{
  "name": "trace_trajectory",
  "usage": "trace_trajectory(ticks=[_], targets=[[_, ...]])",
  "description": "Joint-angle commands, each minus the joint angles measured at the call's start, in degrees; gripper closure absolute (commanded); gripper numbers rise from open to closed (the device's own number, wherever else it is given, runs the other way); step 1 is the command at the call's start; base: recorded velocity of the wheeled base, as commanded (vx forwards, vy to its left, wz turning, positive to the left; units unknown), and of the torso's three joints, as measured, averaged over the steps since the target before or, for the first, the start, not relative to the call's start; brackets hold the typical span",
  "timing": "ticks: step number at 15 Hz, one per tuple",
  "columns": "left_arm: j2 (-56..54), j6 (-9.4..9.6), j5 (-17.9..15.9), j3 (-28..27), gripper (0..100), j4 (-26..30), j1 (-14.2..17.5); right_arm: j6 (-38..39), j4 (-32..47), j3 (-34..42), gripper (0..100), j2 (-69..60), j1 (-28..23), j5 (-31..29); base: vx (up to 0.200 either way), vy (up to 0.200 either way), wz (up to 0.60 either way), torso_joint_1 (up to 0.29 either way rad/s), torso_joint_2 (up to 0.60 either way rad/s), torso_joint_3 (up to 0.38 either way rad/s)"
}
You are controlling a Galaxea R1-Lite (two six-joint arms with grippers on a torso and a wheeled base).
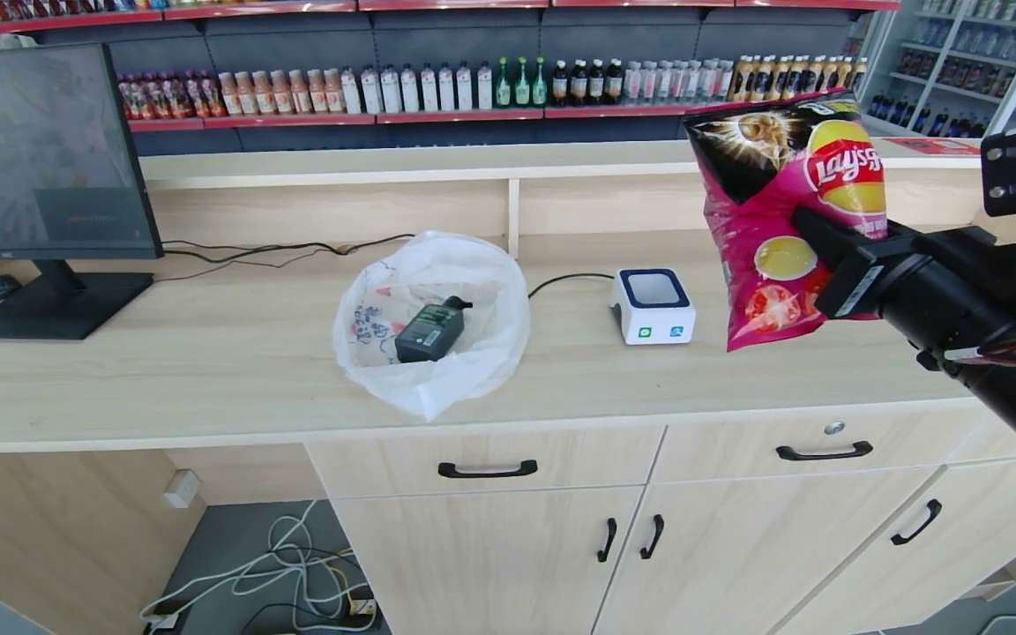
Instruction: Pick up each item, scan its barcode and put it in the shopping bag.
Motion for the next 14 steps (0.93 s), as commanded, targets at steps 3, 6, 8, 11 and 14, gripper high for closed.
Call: trace_trajectory(ticks=[3, 6, 8, 11, 14], targets=[[0.0, -0.02, 0.04, 0.0, 0, -0.06, 0.0, -0.5, -0.07, 0.6, 100, 0.98, -0.01, -0.04, 0.0, 0.067, 0.0, 0.002, 0.0, 0.001], [0.0, 0.07, 0.04, 0.0, 0, -0.06, 0.09, -2.08, -0.15, 0.87, 100, 3.27, 0.08, -0.04, 0.0, 0.0, 0.2, 0.001, 0.0, 0.002], [0.0, 0.07, 0.04, 0.0, 0, -0.06, 0.0, -2.34, -0.33, 0.07, 100, 4.41, 0.43, 0.04, 0.0, 0.0, 0.6, 0.002, 0.0, 0.0], [0.0, 0.16, 0.04, 0.0, 0, -0.06, 0.0, -2.17, -0.42, -1.42, 100, 5.73, 1.57, 0.04, 0.0, 0.0, 0.6, 0.002, 0.0, 0.002], [0.0, 0.25, -0.05, 0.0, 0, -0.06, 0.0, -2.08, -0.42, -4.14, 100, 6.96, 1.57, 0.22, 0.0, 0.0, 0.6, 0.007, 0.0, 0.004]])
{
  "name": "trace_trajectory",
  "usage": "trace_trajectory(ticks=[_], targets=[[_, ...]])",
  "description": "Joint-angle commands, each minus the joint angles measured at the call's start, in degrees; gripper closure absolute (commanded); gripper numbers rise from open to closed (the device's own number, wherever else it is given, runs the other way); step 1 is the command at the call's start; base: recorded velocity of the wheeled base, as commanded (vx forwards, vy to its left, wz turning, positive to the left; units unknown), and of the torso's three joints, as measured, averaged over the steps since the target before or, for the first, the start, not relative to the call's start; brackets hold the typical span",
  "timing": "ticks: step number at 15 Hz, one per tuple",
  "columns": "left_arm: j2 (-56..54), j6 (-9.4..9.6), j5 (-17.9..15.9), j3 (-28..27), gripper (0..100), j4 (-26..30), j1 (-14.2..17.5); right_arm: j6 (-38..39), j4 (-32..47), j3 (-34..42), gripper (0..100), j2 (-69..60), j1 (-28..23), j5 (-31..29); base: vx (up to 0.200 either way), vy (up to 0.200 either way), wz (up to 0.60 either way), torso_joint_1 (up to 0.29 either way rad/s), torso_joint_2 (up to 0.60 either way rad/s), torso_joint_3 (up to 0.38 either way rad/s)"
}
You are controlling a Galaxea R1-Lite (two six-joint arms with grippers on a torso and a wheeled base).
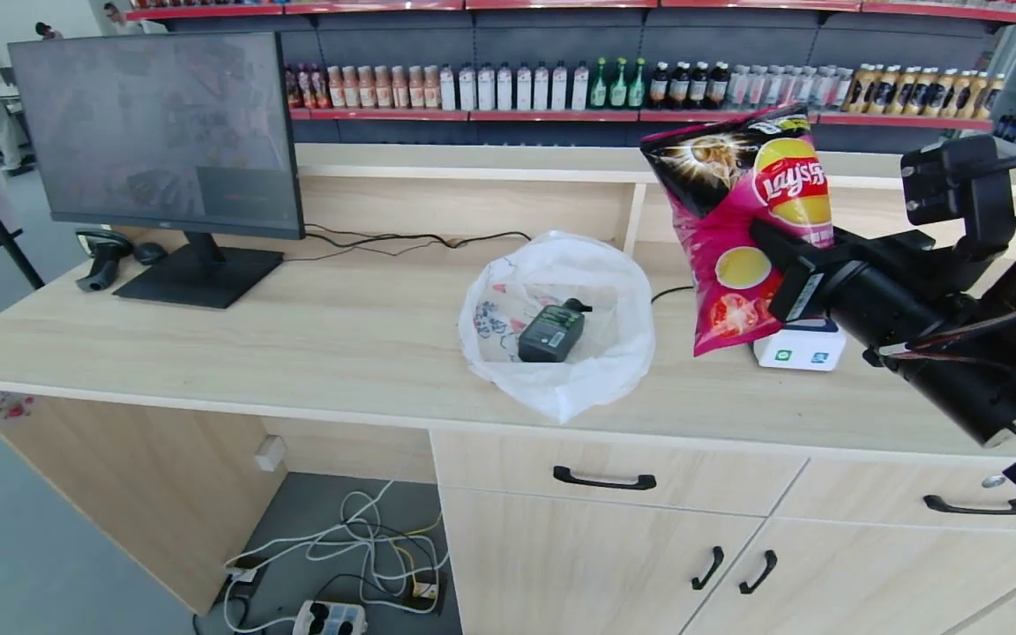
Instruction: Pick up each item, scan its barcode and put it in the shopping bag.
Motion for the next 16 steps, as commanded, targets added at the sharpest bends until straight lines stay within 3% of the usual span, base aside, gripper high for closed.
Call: trace_trajectory(ticks=[1, 5, 7, 10, 16], targets=[[0.0, 0.0, 0.01, 0.0, 0, -0.01, 0.0, 0.16, 0.07, -1.0, 100, 1.73, 0.6, -0.09, 0.0, 0.0, 0.0, 0.0, 0.0, 0.0], [0.0, -0.09, 0.01, 0.0, 0, -0.01, 0.0, 1.3, 0.07, -4.78, 100, 3.49, 2.62, -0.09, 0.0, 0.0, 0.0, 0.0, 0.0, 0.0], [0.0, -0.09, 0.01, 0.0, 0, -0.01, 0.0, 8.86, -0.29, -8.04, 100, 7.36, 5.35, -3.6, 0.0, 0.0, 0.0, 0.0, 0.0, 0.0], [0.0, -0.09, 0.01, 0.0, 0, -0.01, 0.0, 12.29, 0.15, -13.92, 100, 11.67, 5.52, -5.62, 0.0, 0.0, 0.0, 0.0, 0.0, 0.0], [0.0, -0.09, 0.01, 0.0, 0, -0.01, 0.0, 21.07, 2.35, -16.56, 100, 22.39, 3.15, -11.6, 0.0, 0.0, 0.0, 0.0, 0.0, 0.0]])
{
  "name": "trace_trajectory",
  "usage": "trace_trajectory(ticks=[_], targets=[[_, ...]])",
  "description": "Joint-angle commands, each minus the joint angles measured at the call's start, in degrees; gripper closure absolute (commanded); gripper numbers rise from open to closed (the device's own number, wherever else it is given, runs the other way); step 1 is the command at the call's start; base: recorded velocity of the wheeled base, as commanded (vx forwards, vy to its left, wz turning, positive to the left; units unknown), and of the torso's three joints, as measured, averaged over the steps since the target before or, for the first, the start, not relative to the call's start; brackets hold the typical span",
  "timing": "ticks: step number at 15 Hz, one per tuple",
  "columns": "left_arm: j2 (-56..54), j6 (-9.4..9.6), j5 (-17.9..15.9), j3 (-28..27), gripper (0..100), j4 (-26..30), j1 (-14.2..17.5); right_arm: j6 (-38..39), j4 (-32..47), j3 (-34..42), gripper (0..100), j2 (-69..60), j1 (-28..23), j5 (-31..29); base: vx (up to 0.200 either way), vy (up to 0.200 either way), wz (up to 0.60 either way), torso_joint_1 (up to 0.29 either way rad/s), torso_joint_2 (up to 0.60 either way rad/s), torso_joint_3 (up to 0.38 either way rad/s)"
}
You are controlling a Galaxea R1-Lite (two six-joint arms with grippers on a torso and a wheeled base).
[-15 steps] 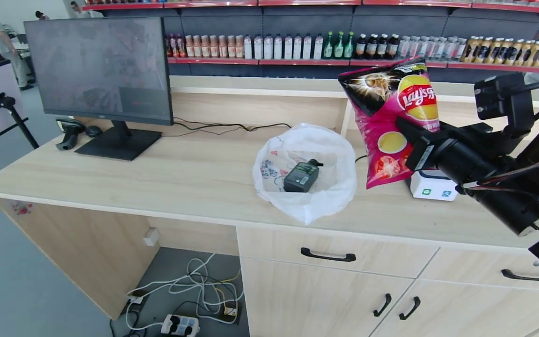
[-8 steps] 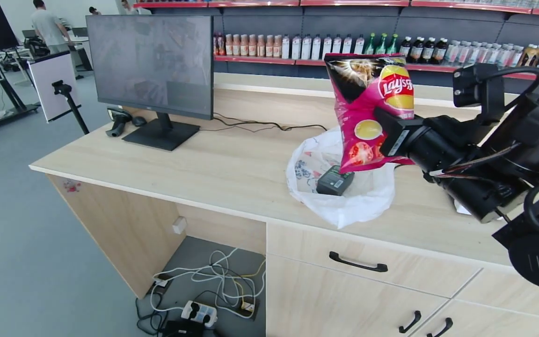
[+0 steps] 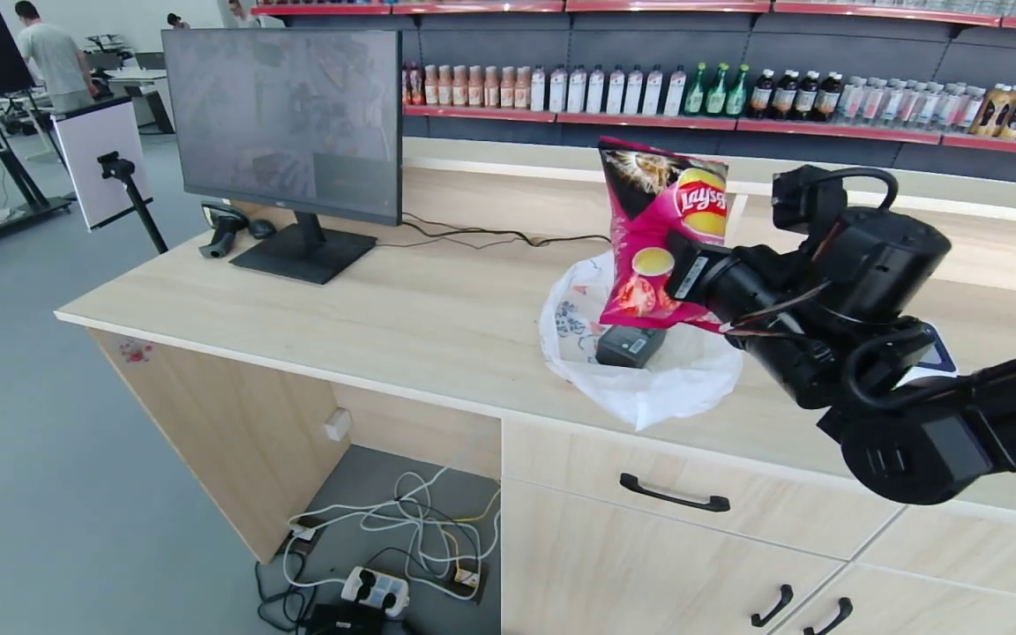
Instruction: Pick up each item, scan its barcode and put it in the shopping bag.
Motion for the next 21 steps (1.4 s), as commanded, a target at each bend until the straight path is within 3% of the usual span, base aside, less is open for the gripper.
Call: trace_trajectory(ticks=[1, 3, 7, 12, 21], targets=[[0.0, 0.03, 0.06, 0.0, 0, -0.01, 0.0, 3.18, 1.3, -4.49, 100, 7.56, -1.41, -2.09, 0.0, 0.0, 0.0, 0.0, 0.0, 0.0], [0.0, -0.06, 0.06, 0.0, 0, -0.01, 0.0, 8.89, 3.67, -10.46, 100, 10.99, -0.09, -2.18, 0.0, 0.0, 0.0, 0.0, 0.0, 0.0], [0.0, -0.06, 0.06, 0.0, 0, -0.01, 0.0, 14.87, 8.59, -11.87, 100, 11.43, -0.18, -2.62, 0.0, 0.0, 0.0, 0.0, 0.0, 0.0], [0.0, 0.03, -0.03, 0.0, 0, -0.01, 0.0, 15.84, 9.73, -14.15, 100, 14.24, -4.13, -5.96, 0.0, 0.0, 0.0, 0.0, 0.0, 0.0], [0.0, -0.06, 0.06, 0.0, 0, -0.01, 0.0, 15.75, 9.38, -13.89, 100, 16.27, -2.11, -6.05, 0.0, 0.0, 0.0, 0.0, 0.0, 0.0]])
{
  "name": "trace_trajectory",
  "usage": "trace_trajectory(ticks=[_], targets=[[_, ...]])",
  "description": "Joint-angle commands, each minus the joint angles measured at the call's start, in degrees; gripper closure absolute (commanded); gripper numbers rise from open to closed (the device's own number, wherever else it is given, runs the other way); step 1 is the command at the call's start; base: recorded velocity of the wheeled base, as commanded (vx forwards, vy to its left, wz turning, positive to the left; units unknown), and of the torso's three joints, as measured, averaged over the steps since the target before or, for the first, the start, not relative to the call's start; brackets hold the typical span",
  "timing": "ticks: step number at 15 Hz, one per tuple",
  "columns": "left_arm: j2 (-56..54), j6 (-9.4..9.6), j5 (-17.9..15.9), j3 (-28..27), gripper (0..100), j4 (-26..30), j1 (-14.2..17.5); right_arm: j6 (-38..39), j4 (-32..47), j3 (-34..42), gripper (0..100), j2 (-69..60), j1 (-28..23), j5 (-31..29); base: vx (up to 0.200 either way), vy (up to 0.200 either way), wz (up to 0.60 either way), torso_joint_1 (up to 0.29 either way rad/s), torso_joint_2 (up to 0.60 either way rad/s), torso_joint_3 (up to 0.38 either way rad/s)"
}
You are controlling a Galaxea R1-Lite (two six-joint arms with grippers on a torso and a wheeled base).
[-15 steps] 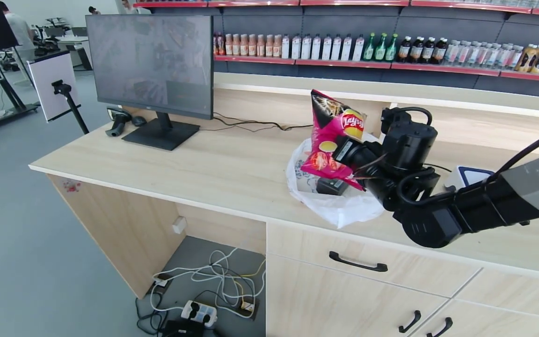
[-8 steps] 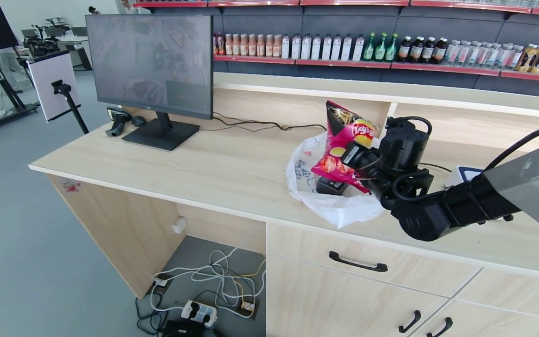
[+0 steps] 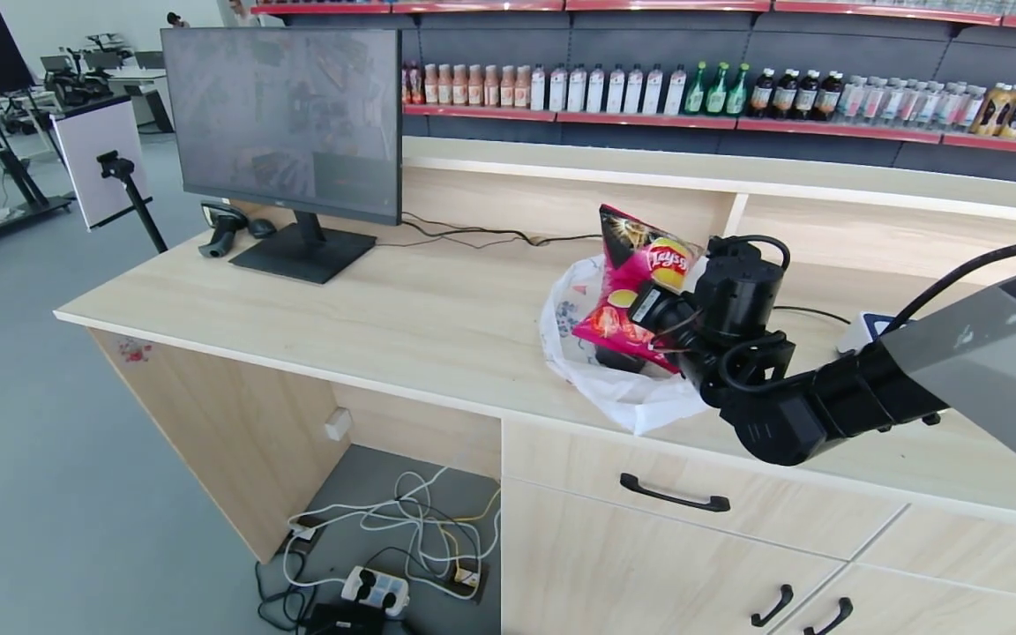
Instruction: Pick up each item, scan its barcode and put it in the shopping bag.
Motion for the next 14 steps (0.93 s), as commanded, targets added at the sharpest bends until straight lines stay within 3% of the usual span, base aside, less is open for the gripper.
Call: trace_trajectory(ticks=[1, 2, 14], targets=[[0.0, -0.04, 0.01, 0.0, 0, -0.1, 0.0, -0.32, 0.11, -0.01, 100, 0.37, 0.07, -0.02, 0.0, 0.0, 0.0, 0.0, 0.0, 0.0], [0.0, -0.04, 0.01, 0.0, 0, -0.1, 0.0, -0.23, 0.11, -0.27, 0, 0.37, 0.07, 0.07, 0.0, 0.0, 0.0, 0.0, 0.0, 0.0], [0.0, 0.05, 0.01, 0.0, 0, -0.1, 0.0, -2.07, -1.04, 1.84, 0, -3.41, 0.25, -0.72, 0.0, 0.0, 0.0, 0.0, 0.0, 0.0]])
